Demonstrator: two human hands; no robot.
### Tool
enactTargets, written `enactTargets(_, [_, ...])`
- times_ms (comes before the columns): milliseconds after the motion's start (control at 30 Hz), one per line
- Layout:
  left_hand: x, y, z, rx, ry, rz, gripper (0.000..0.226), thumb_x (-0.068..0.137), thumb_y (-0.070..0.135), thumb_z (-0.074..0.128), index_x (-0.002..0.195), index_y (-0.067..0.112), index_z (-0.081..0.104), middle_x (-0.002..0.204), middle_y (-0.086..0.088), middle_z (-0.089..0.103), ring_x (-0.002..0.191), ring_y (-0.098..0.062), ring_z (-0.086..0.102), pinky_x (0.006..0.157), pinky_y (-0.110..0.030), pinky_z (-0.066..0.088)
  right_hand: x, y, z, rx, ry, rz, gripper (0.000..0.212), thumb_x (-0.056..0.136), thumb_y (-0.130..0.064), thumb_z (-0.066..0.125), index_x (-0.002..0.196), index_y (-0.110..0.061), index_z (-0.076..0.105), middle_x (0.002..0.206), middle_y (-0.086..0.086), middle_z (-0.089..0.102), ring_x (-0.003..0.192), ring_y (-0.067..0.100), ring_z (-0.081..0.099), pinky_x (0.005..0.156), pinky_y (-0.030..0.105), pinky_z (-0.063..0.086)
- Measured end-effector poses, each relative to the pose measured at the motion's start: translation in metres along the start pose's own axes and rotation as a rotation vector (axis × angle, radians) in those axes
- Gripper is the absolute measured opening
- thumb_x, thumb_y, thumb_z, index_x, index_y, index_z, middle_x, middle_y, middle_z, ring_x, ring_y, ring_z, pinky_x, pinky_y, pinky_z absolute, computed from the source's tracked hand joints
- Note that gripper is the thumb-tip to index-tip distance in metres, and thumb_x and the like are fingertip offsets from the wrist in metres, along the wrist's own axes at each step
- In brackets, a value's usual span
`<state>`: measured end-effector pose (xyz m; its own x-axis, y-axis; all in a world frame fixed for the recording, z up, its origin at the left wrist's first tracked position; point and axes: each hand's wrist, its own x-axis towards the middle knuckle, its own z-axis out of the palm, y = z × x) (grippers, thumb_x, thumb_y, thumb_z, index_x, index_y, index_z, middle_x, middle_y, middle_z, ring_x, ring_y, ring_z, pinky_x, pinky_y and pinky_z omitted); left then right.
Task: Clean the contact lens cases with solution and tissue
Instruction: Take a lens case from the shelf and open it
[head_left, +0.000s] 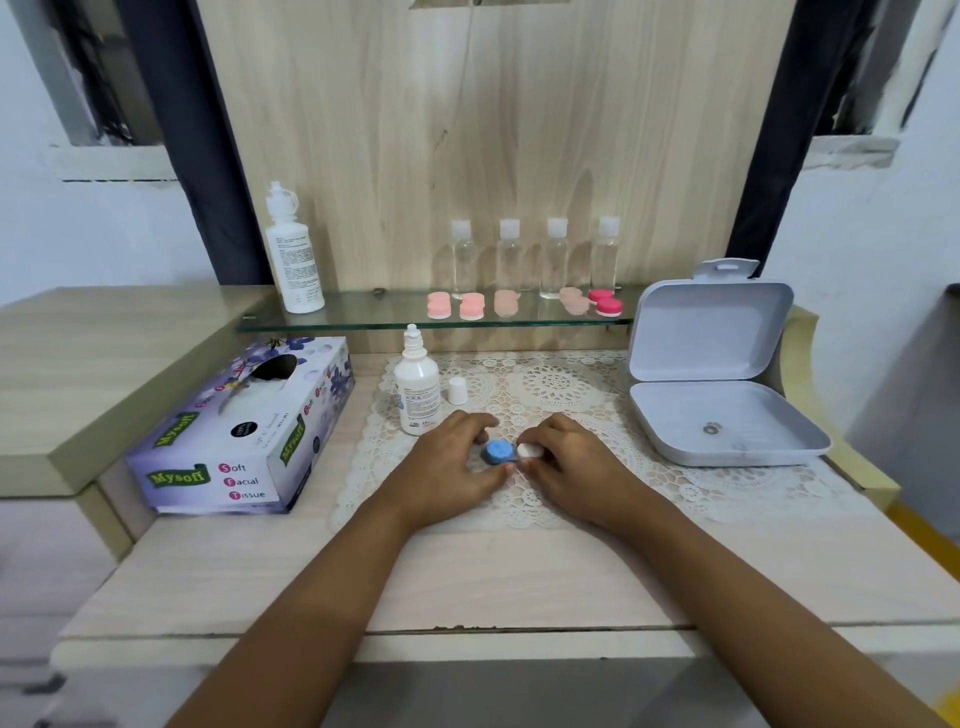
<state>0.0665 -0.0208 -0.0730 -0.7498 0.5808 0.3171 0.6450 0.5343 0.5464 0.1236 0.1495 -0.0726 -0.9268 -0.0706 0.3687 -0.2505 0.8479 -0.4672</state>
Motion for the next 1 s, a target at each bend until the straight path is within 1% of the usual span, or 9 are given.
enactTargets(100, [-0.0005, -0.0006, -0.0028, 0.014, -0.038, 0.067, 0.053, 0.08, 0.033, 0.047, 0.131, 0.018, 0.052, 0.121, 0.008, 0.055, 0.112, -0.009, 0.052, 0.098, -0.024, 0.039, -0.0001, 0.0003, -0.0001, 0.004, 0.01, -0.011, 0.023, 0.09, -0.018, 0.056, 0.11, -0.011, 0.062, 0.092, -0.003, 0.045, 0.086, 0.011, 0.044, 0.069, 0.013, 0.028])
enactTargets(233, [0.0022, -0.0033, -0.0027, 0.025, -0.031, 0.079, 0.034, 0.09, 0.024, 0.058, 0.123, 0.015, 0.06, 0.111, 0.006, 0.057, 0.105, -0.012, 0.056, 0.095, -0.026, 0.042, -0.0005, 0.0, -0.0009, 0.011, 0.022, -0.015, 0.023, 0.09, -0.018, 0.056, 0.11, -0.011, 0.063, 0.092, -0.004, 0.044, 0.084, 0.01, 0.044, 0.068, 0.003, 0.031])
enactTargets(400, [0.0008, -0.0009, -0.0024, 0.053, -0.05, 0.05, 0.054, 0.083, 0.043, 0.055, 0.132, 0.02, 0.052, 0.115, 0.013, 0.05, 0.113, -0.007, 0.05, 0.103, -0.03, 0.036, -0.0003, -0.0005, -0.0023, 0.01, 0.019, -0.014, 0.023, 0.089, -0.019, 0.057, 0.111, -0.012, 0.063, 0.092, -0.005, 0.044, 0.083, 0.009, 0.044, 0.068, 0.002, 0.031])
enactTargets(500, [-0.0007, 0.0002, -0.0034, 0.03, -0.056, 0.068, 0.057, 0.077, 0.034, 0.044, 0.133, 0.022, 0.051, 0.129, 0.01, 0.054, 0.119, -0.006, 0.049, 0.105, -0.03, 0.035, -0.0007, -0.0007, -0.0028, 0.016, 0.015, -0.013, 0.023, 0.09, -0.02, 0.057, 0.11, -0.012, 0.063, 0.092, -0.004, 0.046, 0.084, 0.011, 0.047, 0.068, 0.007, 0.031])
enactTargets(567, [-0.001, 0.0006, -0.0035, 0.016, -0.041, 0.072, 0.051, 0.081, 0.031, 0.047, 0.131, 0.023, 0.053, 0.123, 0.011, 0.058, 0.114, -0.006, 0.053, 0.102, -0.027, 0.038, -0.0003, -0.0009, -0.0031, 0.018, 0.014, -0.012, 0.023, 0.09, -0.019, 0.057, 0.11, -0.012, 0.063, 0.092, -0.003, 0.047, 0.084, 0.012, 0.048, 0.068, 0.011, 0.031])
enactTargets(667, [0.0003, -0.0008, -0.0028, -0.024, -0.008, 0.064, 0.043, 0.088, 0.025, 0.06, 0.131, 0.024, 0.053, 0.11, 0.012, 0.059, 0.108, -0.009, 0.055, 0.098, -0.03, 0.042, 0.0004, -0.0008, -0.0033, 0.016, 0.013, -0.013, 0.022, 0.089, -0.02, 0.057, 0.109, -0.012, 0.064, 0.091, -0.004, 0.046, 0.082, 0.011, 0.047, 0.067, 0.005, 0.032])
enactTargets(800, [0.0015, -0.0018, -0.0013, -0.022, 0.013, 0.023, 0.044, 0.085, 0.034, 0.065, 0.127, 0.022, 0.057, 0.103, 0.012, 0.054, 0.102, -0.008, 0.054, 0.095, -0.034, 0.044, -0.0003, -0.0019, -0.0042, 0.02, 0.013, -0.018, 0.021, 0.089, -0.019, 0.057, 0.107, -0.013, 0.065, 0.088, -0.004, 0.046, 0.081, 0.01, 0.046, 0.069, 0.002, 0.032])
enactTargets(900, [-0.0001, 0.0009, -0.0016, -0.007, -0.015, 0.043, 0.047, 0.082, 0.038, 0.055, 0.125, 0.019, 0.059, 0.118, 0.012, 0.054, 0.111, -0.006, 0.052, 0.101, -0.029, 0.04, -0.0007, -0.0027, -0.005, 0.023, 0.013, -0.018, 0.021, 0.089, -0.018, 0.057, 0.107, -0.012, 0.065, 0.088, -0.002, 0.047, 0.082, 0.012, 0.046, 0.069, 0.004, 0.032])
enactTargets(1000, [-0.0019, 0.0026, -0.0037, -0.078, -0.068, 0.04, 0.054, 0.074, 0.027, 0.046, 0.126, 0.018, 0.058, 0.128, 0.01, 0.057, 0.118, -0.006, 0.052, 0.106, -0.025, 0.037, -0.0004, -0.0023, -0.0048, 0.016, 0.008, -0.007, 0.023, 0.089, -0.019, 0.057, 0.11, -0.012, 0.064, 0.092, -0.002, 0.047, 0.085, 0.012, 0.047, 0.066, 0.009, 0.03])
